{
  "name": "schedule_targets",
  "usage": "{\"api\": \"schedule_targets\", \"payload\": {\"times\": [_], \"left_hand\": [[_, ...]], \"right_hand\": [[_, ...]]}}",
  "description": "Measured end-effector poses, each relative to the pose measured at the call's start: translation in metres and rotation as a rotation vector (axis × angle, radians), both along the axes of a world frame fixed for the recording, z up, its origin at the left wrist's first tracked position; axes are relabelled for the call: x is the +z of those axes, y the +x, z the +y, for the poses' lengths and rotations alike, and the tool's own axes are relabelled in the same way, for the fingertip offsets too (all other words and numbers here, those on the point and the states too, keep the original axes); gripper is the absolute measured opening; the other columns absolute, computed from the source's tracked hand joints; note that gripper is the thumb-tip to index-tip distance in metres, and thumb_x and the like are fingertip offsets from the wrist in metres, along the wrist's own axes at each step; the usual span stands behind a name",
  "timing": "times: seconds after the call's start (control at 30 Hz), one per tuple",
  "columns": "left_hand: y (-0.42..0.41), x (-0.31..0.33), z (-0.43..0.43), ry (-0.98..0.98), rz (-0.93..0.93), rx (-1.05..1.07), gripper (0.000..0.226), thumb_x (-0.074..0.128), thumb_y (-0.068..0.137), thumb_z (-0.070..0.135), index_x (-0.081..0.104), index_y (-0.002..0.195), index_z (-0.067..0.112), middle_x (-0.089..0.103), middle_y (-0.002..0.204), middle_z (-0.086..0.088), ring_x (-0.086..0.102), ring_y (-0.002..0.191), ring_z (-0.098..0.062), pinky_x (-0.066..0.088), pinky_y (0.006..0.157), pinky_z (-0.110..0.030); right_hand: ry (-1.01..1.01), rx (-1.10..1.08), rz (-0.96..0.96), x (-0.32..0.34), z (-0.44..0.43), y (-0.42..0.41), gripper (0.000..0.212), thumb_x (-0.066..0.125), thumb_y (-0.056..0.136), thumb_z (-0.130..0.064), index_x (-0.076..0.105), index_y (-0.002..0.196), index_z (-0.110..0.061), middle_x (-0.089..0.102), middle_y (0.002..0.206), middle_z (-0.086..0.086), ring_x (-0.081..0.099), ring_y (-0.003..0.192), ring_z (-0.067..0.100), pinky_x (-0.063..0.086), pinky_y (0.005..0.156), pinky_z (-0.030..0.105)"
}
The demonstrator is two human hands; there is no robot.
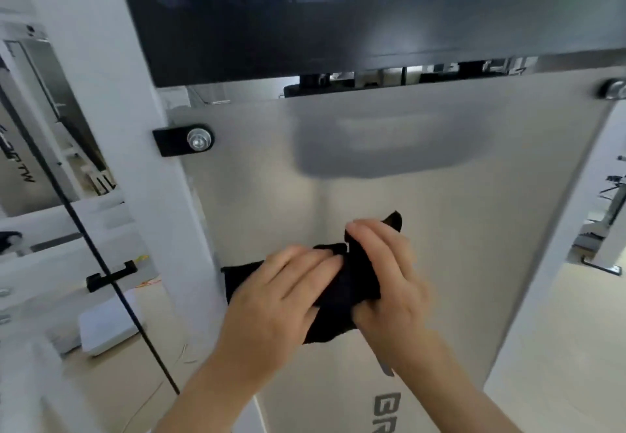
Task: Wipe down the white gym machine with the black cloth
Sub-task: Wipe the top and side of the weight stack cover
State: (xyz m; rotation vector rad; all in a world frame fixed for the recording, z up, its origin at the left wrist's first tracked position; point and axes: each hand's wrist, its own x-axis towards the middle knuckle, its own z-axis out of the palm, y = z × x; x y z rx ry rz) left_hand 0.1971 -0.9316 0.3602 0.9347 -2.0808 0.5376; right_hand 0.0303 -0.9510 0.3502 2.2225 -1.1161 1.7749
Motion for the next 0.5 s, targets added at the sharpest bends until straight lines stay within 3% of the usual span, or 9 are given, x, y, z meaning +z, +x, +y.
{"api": "schedule_targets", "payload": {"times": [0.07,0.17,0.2,0.3,0.4,0.43,0.5], "left_hand": [[-0.012,0.038,0.007,0.157,0.363,-0.06,0.042,0.047,0.088,0.005,0.055,0.12,0.031,0.067,0.112,0.015,0.061,0.103,-0.004,0.044,0.092,-0.014],[-0.031,0.074,0.024,0.59,1.018,-0.171,0.039,0.064,0.09,0.006,0.051,0.097,0.042,0.073,0.082,-0.001,0.068,0.07,-0.016,0.055,0.063,-0.031],[-0.031,0.082,0.026,0.647,1.103,-0.175,0.033,0.069,0.087,0.013,0.05,0.093,0.04,0.072,0.074,-0.004,0.066,0.062,-0.02,0.053,0.057,-0.035],[-0.029,0.103,0.031,0.588,0.984,-0.055,0.032,0.084,0.073,0.038,0.054,0.084,0.035,0.07,0.078,0.005,0.065,0.062,-0.012,0.05,0.058,-0.032],[-0.031,0.111,0.028,0.246,0.735,0.179,0.024,0.082,0.075,0.033,0.061,0.085,0.039,0.066,0.087,0.017,0.064,0.076,-0.006,0.05,0.066,-0.024],[-0.03,0.114,0.024,0.062,0.611,0.264,0.017,0.078,0.08,0.03,0.064,0.086,0.037,0.065,0.085,0.015,0.062,0.077,-0.008,0.049,0.068,-0.023],[-0.028,0.114,0.014,-0.325,0.303,0.423,0.004,0.073,0.089,0.026,0.071,0.09,0.023,0.064,0.09,0.004,0.057,0.078,-0.02,0.045,0.07,-0.032]], "right_hand": [[0.172,0.126,-0.236,0.031,0.004,-0.003,0.065,0.051,0.065,0.014,0.053,0.11,-0.033,0.061,0.105,-0.013,0.061,0.099,0.004,0.047,0.083,0.015],[0.442,0.455,-0.435,0.066,0.007,-0.02,0.048,0.055,0.068,0.004,0.053,0.09,-0.038,0.063,0.09,-0.009,0.061,0.067,0.012,0.044,0.058,0.022],[0.451,0.498,-0.408,0.076,0.007,-0.029,0.04,0.055,0.068,-0.001,0.054,0.087,-0.036,0.064,0.089,-0.008,0.061,0.064,0.013,0.043,0.055,0.025],[0.162,0.272,-0.259,0.1,-0.001,-0.051,0.026,0.061,0.073,-0.005,0.064,0.086,-0.028,0.065,0.087,-0.007,0.065,0.08,0.01,0.046,0.068,0.021],[-0.206,-0.039,-0.148,0.111,-0.019,-0.06,0.014,0.068,0.081,-0.001,0.073,0.09,-0.01,0.063,0.099,0.004,0.057,0.091,0.01,0.045,0.083,0.016],[-0.287,-0.113,-0.12,0.112,-0.025,-0.059,0.011,0.069,0.082,-0.001,0.074,0.09,-0.007,0.063,0.1,0.007,0.055,0.091,0.016,0.047,0.084,0.023],[-0.418,-0.232,-0.071,0.109,-0.036,-0.055,0.011,0.068,0.082,0.0,0.075,0.089,-0.006,0.063,0.094,0.011,0.052,0.083,0.026,0.048,0.07,0.042]]}}
